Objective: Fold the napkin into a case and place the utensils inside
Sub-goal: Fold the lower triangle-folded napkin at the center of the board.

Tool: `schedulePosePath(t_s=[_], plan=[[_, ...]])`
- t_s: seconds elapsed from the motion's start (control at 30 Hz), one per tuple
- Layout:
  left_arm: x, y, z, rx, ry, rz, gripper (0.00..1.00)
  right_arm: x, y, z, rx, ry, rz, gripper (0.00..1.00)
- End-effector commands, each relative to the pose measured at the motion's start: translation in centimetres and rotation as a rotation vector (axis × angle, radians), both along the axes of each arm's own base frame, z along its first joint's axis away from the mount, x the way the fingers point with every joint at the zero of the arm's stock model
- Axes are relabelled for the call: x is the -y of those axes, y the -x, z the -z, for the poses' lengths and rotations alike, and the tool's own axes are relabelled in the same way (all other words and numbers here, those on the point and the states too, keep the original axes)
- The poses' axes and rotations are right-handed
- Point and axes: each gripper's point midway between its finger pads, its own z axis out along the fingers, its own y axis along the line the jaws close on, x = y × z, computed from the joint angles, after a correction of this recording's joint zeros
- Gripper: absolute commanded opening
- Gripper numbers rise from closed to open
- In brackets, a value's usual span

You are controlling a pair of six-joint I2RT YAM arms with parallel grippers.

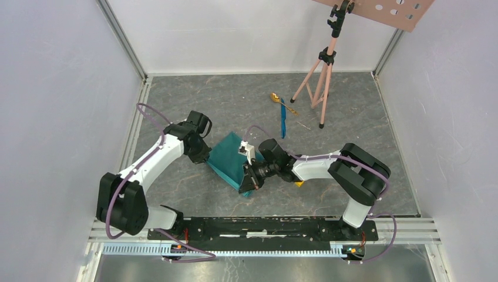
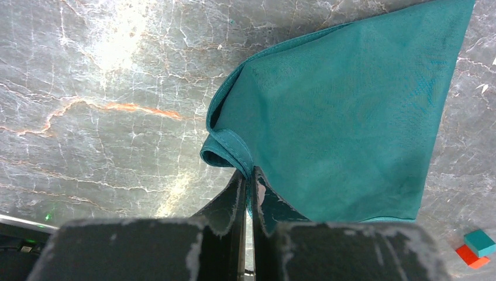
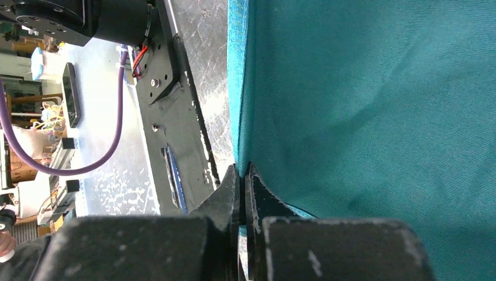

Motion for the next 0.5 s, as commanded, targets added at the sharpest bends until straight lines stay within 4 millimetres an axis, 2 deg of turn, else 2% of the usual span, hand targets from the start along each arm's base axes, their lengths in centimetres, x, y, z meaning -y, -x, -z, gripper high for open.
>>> schedulePosePath(t_s=[0.0,0.33,0.47], plan=[[-1.7,-1.4,-1.2,0.078,-0.073,-0.040,0.02,0.9,2.1,-0.3,-0.053,-0.003,-0.049,0.00],[2.0,-4.9,-1.4,0.077,-0.038,0.043,0.02,2.3,1.3,0.8,-0.042,0.027,0.009,0.00],[2.9,-5.9,-0.2,0.042,-0.053,0.059,0.02,2.9,0.6,1.4,-0.047,0.036,0.037,0.00]])
